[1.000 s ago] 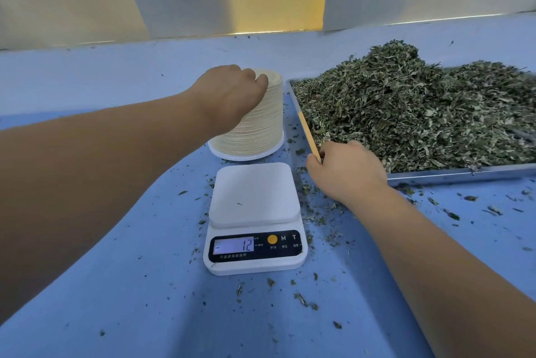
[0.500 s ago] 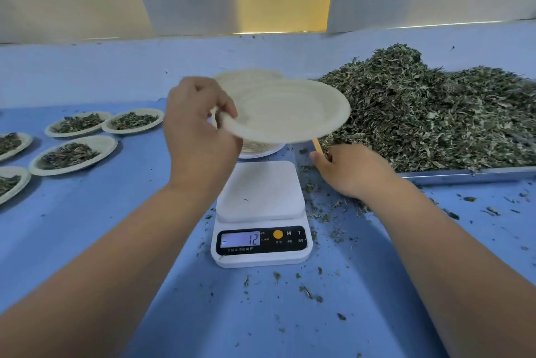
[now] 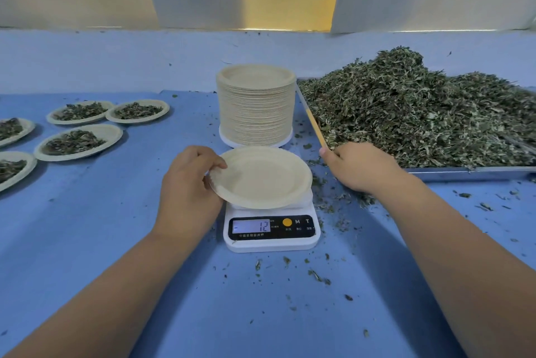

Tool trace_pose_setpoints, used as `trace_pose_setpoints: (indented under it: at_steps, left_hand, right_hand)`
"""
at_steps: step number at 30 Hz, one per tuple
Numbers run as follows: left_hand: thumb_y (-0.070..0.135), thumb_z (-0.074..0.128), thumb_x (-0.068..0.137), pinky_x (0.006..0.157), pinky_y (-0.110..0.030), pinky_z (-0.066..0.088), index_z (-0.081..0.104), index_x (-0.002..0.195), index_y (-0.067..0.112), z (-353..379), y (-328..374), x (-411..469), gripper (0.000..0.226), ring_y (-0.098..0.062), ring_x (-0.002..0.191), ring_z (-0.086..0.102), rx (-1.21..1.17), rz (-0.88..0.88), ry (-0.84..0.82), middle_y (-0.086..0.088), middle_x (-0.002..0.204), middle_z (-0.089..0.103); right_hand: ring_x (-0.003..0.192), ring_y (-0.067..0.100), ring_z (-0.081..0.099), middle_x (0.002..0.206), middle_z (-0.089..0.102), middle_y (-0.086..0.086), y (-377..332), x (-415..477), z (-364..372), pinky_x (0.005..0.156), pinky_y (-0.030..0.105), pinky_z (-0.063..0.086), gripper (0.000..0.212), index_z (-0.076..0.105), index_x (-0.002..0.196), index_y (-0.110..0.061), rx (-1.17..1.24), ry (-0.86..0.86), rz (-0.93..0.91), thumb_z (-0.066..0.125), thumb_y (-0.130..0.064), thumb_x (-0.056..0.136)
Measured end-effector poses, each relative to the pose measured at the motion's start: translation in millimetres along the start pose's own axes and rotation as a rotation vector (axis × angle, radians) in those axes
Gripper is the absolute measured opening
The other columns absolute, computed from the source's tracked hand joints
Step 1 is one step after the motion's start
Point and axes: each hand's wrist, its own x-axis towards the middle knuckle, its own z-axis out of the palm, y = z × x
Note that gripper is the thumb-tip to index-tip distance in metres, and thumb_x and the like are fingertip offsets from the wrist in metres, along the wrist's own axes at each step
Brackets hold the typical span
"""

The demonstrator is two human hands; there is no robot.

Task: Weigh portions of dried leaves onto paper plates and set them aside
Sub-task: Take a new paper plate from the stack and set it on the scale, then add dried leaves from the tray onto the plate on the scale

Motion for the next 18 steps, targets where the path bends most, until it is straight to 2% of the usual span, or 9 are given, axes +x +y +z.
trace_pose_setpoints:
  at_steps: [2, 4, 6, 8, 10, 13, 14, 16, 18]
  left_hand:
    - [-0.007, 0.064, 0.078, 0.078, -0.021, 0.045, 0.070, 0.106, 0.019, 0.5, -5.5, -1.2, 0.039, -0.012, 0.101, 0.056, 0.010, -0.031, -0.020, 0.009, 0.111, 0.059]
    - [-0.008, 0.065, 0.077, 0.088, -0.023, 0.040, 0.065, 0.123, 0.019, 0.8, -10.9, -2.7, 0.054, -0.014, 0.110, 0.055, 0.053, -0.088, -0.057, 0.007, 0.126, 0.055]
    - [-0.008, 0.065, 0.077, 0.089, -0.021, 0.037, 0.058, 0.133, 0.019, 0.5, -13.9, -3.7, 0.062, -0.015, 0.112, 0.054, 0.069, -0.161, -0.083, 0.004, 0.135, 0.051]
    - [-0.009, 0.061, 0.077, 0.078, -0.014, 0.037, 0.057, 0.133, 0.022, -1.2, -15.8, -3.6, 0.064, -0.009, 0.105, 0.054, 0.015, -0.274, -0.063, 0.007, 0.133, 0.051]
    - [-0.007, 0.053, 0.078, 0.065, -0.014, 0.040, 0.057, 0.130, 0.027, -3.1, -17.2, -2.9, 0.062, -0.003, 0.103, 0.055, -0.118, -0.430, -0.054, 0.012, 0.130, 0.053]
    - [0.001, 0.044, 0.083, 0.057, -0.013, 0.044, 0.060, 0.123, 0.037, -2.9, -17.7, -1.4, 0.055, 0.007, 0.097, 0.060, -0.330, -0.608, -0.033, 0.015, 0.118, 0.060]
    - [0.004, 0.043, 0.086, 0.058, -0.014, 0.046, 0.061, 0.120, 0.038, -2.2, -16.4, -0.9, 0.051, 0.005, 0.092, 0.063, -0.373, -0.628, -0.023, 0.018, 0.110, 0.061]
    - [0.012, 0.044, 0.090, 0.068, -0.023, 0.052, 0.063, 0.114, 0.038, -0.2, -11.6, 0.7, 0.041, -0.013, 0.088, 0.068, -0.438, -0.664, -0.005, 0.024, 0.096, 0.064]
    - [0.018, 0.044, 0.091, 0.079, -0.031, 0.054, 0.064, 0.112, 0.036, 2.2, -6.2, 0.5, 0.035, -0.013, 0.089, 0.068, -0.465, -0.684, -0.014, 0.024, 0.098, 0.063]
  right_hand:
    - [0.049, 0.024, 0.043, 0.053, 0.044, 0.004, 3.1, 5.6, -2.2, 0.052, 0.029, 0.037, 0.061, 0.042, 0.061, -0.011, 0.081, 0.018, 0.002, 0.035, -0.056, 0.102]
    - [0.044, 0.022, 0.036, 0.047, 0.037, 0.003, 5.0, 11.9, -6.4, 0.048, 0.026, 0.032, 0.058, 0.040, 0.058, -0.012, 0.145, 0.056, 0.028, 0.044, -0.049, 0.102]
    - [0.043, 0.021, 0.034, 0.045, 0.035, 0.002, 4.2, 16.6, -11.1, 0.047, 0.025, 0.030, 0.056, 0.041, 0.055, -0.012, 0.167, 0.112, 0.051, 0.048, -0.043, 0.102]
    - [0.042, 0.021, 0.034, 0.044, 0.035, 0.002, -0.9, 19.6, -18.1, 0.045, 0.024, 0.029, 0.056, 0.040, 0.053, -0.013, 0.206, 0.199, 0.059, 0.048, -0.039, 0.102]
    - [0.039, 0.017, 0.032, 0.042, 0.036, -0.001, -11.4, 22.7, -28.8, 0.042, 0.022, 0.027, 0.056, 0.039, 0.052, -0.015, 0.309, 0.298, 0.049, 0.048, -0.039, 0.101]
    - [0.033, 0.008, 0.025, 0.037, 0.030, -0.010, -40.2, 22.6, -44.6, 0.037, 0.021, 0.025, 0.057, 0.036, 0.050, -0.019, 0.496, 0.361, -0.024, 0.048, -0.042, 0.101]
    - [0.034, 0.009, 0.023, 0.037, 0.027, -0.010, -51.5, 20.7, -48.5, 0.037, 0.020, 0.023, 0.058, 0.033, 0.050, -0.020, 0.543, 0.353, -0.067, 0.048, -0.042, 0.101]
    - [0.036, 0.008, 0.020, 0.038, 0.023, -0.011, -72.9, 15.3, -53.6, 0.038, 0.018, 0.020, 0.059, 0.028, 0.050, -0.021, 0.640, 0.308, -0.167, 0.049, -0.040, 0.102]
    - [0.038, 0.009, 0.019, 0.042, 0.022, -0.011, -91.1, 10.1, -56.6, 0.046, 0.022, 0.022, 0.058, 0.026, 0.052, -0.021, 0.687, 0.259, -0.238, 0.048, -0.039, 0.103]
